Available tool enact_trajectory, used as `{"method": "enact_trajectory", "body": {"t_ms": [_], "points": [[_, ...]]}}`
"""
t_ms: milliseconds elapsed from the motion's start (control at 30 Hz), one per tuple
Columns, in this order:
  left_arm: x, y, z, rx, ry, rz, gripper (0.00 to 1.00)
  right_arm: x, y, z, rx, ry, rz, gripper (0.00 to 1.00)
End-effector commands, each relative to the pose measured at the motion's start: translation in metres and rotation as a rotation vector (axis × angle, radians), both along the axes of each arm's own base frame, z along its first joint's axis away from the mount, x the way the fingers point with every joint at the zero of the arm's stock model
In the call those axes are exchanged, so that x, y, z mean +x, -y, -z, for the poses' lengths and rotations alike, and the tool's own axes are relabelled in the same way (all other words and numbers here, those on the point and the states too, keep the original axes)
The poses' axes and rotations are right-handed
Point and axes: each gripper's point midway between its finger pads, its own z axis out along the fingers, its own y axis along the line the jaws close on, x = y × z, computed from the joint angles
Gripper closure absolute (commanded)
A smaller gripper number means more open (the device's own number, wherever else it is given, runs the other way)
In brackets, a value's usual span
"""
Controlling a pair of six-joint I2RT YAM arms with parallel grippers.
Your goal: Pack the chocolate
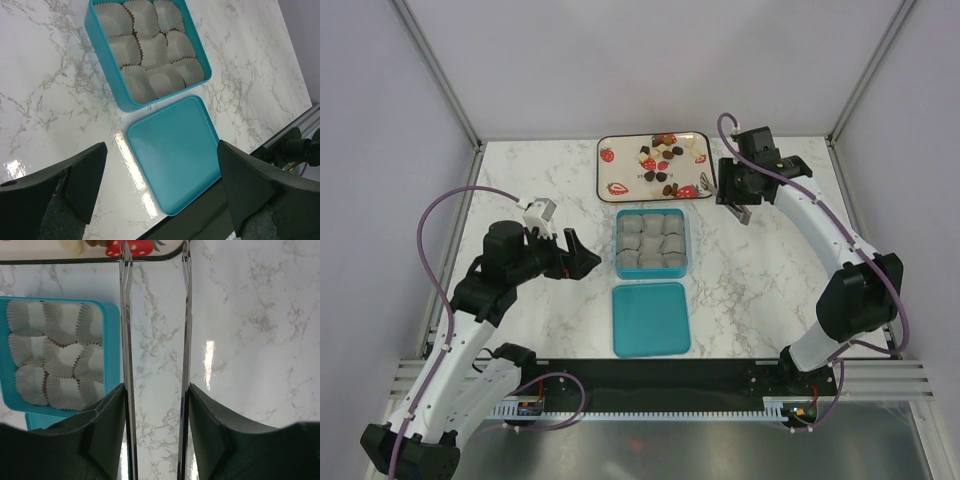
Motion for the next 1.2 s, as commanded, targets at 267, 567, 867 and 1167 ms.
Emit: {"method": "enact_trajectory", "body": {"t_ms": [267, 567, 867, 1167], "points": [[0.001, -0.002, 0.002, 0.028, 0.015, 0.009, 0.01, 0.063, -0.095, 0.005, 0.032, 0.060, -0.201, 0.47], [0.002, -0.001, 0.005, 0.030, 0.004, 0.010, 0.01, 0.074, -0.093, 0.043, -0.040, 0.009, -0.154, 0.51], [0.002, -0.001, 0.007, 0.034, 0.000, 0.010, 0.01, 0.076, -0.098, 0.056, -0.022, -0.010, -0.161, 0.54], [0.003, -0.002, 0.008, 0.037, -0.003, 0.008, 0.01, 0.075, -0.100, 0.074, -0.018, -0.049, -0.151, 0.57]]}}
